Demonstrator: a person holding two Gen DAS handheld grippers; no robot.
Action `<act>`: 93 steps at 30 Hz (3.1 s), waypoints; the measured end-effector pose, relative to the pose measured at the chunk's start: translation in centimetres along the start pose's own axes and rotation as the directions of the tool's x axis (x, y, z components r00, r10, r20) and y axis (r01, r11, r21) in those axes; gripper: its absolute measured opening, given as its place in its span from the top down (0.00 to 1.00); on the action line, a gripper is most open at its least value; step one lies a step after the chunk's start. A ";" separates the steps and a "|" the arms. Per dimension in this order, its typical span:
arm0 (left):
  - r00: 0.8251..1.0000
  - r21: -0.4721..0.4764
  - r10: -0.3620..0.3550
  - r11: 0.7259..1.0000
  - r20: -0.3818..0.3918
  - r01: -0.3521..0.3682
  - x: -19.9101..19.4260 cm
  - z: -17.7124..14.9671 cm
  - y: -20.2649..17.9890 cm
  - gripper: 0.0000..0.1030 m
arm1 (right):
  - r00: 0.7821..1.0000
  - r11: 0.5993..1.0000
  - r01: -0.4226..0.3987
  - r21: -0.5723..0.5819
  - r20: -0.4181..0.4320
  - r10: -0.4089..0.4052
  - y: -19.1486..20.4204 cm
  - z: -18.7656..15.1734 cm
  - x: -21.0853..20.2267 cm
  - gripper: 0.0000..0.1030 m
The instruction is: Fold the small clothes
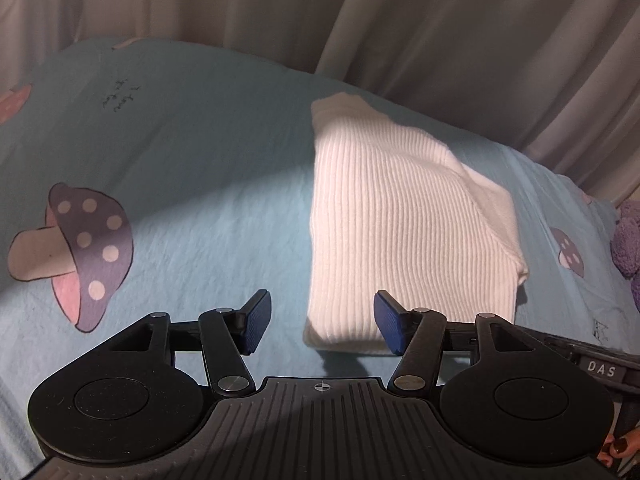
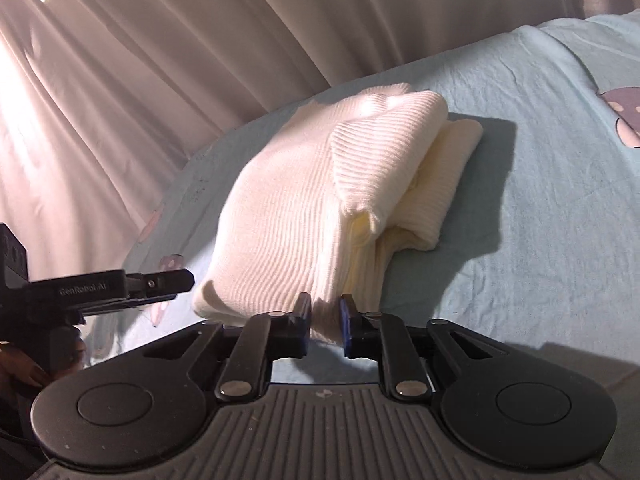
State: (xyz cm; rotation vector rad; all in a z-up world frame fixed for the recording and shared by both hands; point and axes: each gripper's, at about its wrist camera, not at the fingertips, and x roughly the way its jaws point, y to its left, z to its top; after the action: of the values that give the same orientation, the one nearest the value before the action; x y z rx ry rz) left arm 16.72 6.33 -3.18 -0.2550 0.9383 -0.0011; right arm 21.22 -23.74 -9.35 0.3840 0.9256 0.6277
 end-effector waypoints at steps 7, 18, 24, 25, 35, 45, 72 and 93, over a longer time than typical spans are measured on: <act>0.993 0.023 0.107 0.994 -0.052 -0.106 3.6 -0.3 -1.1 0.37 | 0.997 0.997 0.070 -0.040 -0.033 -0.071 -0.4 0.4 0.5 0.91; 0.990 0.096 0.136 0.986 -0.019 -0.134 3.6 -1.0 -1.0 0.26 | 0.958 0.939 0.280 -0.199 0.005 -0.285 2.8 0.0 0.4 0.80; 0.989 0.150 0.141 0.980 -0.045 -0.133 2.1 -1.8 -0.5 0.21 | 0.854 0.839 0.500 -0.213 -0.040 -0.519 4.0 -0.9 0.0 0.73; 0.987 0.153 0.146 0.979 -0.062 -0.135 1.9 -2.1 -0.5 0.20 | 0.854 0.847 0.499 -0.184 -0.064 -0.517 4.0 -1.0 -0.2 0.59; 0.961 0.220 0.241 0.953 -0.134 -0.208 2.0 -2.7 -0.8 0.21 | 0.855 0.864 0.478 -0.156 -0.144 -0.499 8.5 -1.2 1.5 0.22; 0.964 0.229 0.248 0.948 -0.093 -0.222 1.1 -2.2 -1.9 0.20 | 0.811 0.831 0.540 -0.133 -0.183 -0.556 10.2 -0.1 2.8 0.20; 0.966 0.257 0.246 0.942 -0.083 -0.218 0.8 -2.0 -2.8 0.20 | 0.778 0.794 0.595 -0.125 -0.159 -0.608 11.5 0.2 2.6 0.20; 0.968 0.263 0.236 0.942 -0.085 -0.207 0.9 -1.8 -3.3 0.20 | 0.768 0.782 0.610 -0.124 -0.149 -0.623 11.4 0.5 2.1 0.20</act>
State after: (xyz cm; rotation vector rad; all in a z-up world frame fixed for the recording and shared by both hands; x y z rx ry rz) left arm 16.21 2.66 -4.19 0.0894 1.0671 0.0725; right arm 18.78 -13.70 -4.01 -0.0599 1.1299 0.0779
